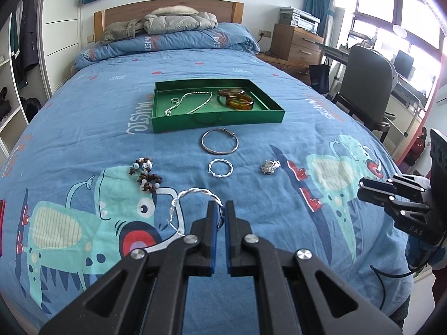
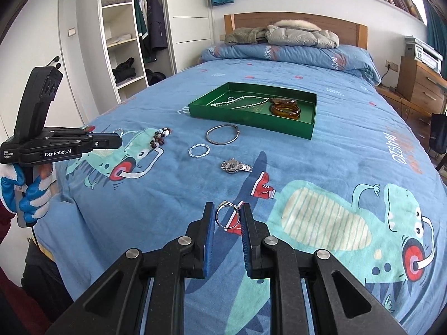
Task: Organize jewelry
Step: 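Grasp and lift the silver ring with right tool while left tool grasps the twisted hoop, then carry ring and hoop into the green tray and open both tools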
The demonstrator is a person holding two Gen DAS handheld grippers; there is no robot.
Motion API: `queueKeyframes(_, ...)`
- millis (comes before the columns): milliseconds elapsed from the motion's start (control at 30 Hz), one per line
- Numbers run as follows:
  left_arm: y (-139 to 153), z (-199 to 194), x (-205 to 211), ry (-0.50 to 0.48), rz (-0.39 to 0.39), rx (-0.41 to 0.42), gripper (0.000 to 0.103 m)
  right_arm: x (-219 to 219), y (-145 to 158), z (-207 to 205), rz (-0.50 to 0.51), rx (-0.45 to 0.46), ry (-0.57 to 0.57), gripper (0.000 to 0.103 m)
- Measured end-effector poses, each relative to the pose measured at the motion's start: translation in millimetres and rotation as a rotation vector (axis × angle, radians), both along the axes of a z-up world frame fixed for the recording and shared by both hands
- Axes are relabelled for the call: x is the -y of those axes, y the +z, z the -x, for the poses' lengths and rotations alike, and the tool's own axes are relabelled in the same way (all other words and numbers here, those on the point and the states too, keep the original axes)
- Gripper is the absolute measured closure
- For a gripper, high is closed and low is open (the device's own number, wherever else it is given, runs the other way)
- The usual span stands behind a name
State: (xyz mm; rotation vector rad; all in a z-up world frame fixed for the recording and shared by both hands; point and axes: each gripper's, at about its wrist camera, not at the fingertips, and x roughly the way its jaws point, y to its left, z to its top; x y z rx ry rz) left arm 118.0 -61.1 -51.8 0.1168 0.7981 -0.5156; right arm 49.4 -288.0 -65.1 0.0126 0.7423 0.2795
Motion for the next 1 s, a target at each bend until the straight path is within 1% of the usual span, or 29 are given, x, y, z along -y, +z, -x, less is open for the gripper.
queueKeyframes(267, 19, 27, -15, 0.007, 0.028, 0.039, 0.099, -9, 24, 30, 0.003, 0.062, 0.0, 0.085)
queueKeyframes(533, 36, 39, -23, 0.013, 0.054, 0.071, 0.099, -12, 53, 48, 0.01, 0.132, -0.004, 0.085)
queueKeyframes(667, 51, 37, -25, 0.015, 0.073, 0.094, 0.099, -11, 70, 50, 0.015, 0.168, -0.004, 0.085)
queueKeyframes(800, 76, 30, -26, 0.014, 0.095, 0.135, 0.099, -11, 91, 47, 0.027, 0.213, -0.003, 0.085)
queueKeyframes(1000, 100, 15, -22, 0.006, 0.101, 0.178, 0.099, -9, 115, 35, 0.039, 0.267, -0.004, 0.085)
